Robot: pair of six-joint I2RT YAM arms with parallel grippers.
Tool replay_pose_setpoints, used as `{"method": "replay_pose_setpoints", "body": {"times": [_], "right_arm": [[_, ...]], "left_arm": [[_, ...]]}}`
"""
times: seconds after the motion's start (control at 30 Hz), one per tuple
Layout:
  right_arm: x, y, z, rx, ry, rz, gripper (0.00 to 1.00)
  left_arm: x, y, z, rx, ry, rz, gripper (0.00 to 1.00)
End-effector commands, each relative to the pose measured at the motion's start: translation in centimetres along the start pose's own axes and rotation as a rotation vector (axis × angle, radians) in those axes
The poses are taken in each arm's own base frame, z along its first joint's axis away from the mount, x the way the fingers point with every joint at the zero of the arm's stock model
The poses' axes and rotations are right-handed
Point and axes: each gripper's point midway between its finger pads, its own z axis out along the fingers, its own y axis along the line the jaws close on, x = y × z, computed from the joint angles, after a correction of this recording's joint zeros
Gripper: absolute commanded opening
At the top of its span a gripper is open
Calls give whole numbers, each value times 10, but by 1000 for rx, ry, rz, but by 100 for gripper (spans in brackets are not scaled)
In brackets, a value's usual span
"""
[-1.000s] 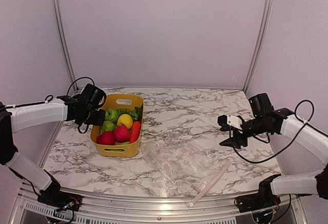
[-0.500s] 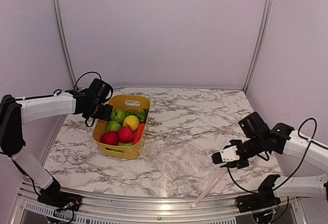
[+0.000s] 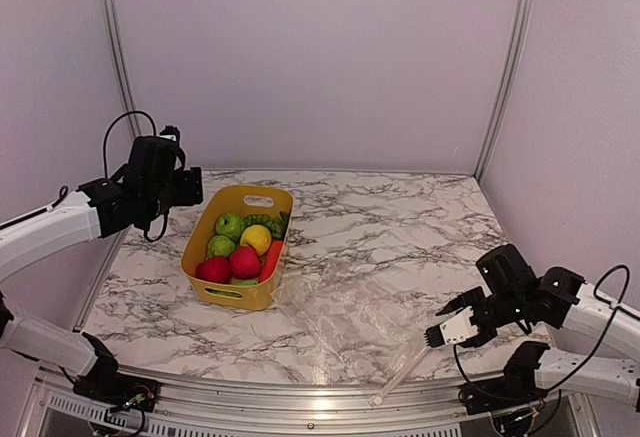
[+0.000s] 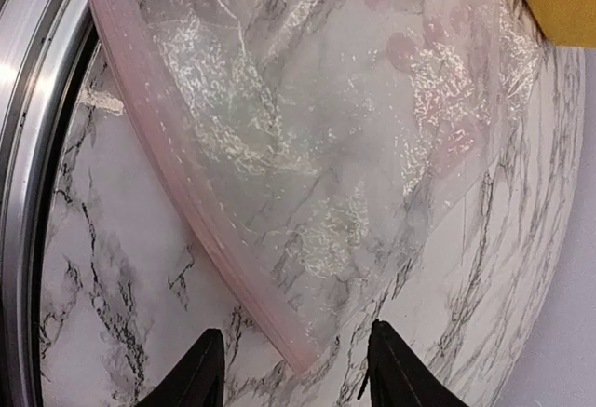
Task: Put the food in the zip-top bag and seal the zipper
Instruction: Pick up the zipper food storage bag from the center of the board.
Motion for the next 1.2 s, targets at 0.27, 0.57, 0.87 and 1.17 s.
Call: {"method": "replay_pose_setpoints", "body": {"times": [0.27, 0.57, 0.87, 1.17], "right_arm": [[-8, 3, 12, -9, -23, -87, 50], [-9, 0, 26, -7, 5, -138, 47], [-14, 3, 41, -44, 8, -172, 48], [-18, 7, 50, -74, -17, -130, 49]], "left_arm": [[-12, -9, -2, -2, -75, -42, 74], [-23, -14, -5, 32, -111, -64, 72], [-26, -18, -9, 72, -132, -91, 71], [-19, -16, -15, 94, -133, -101, 71]]}}
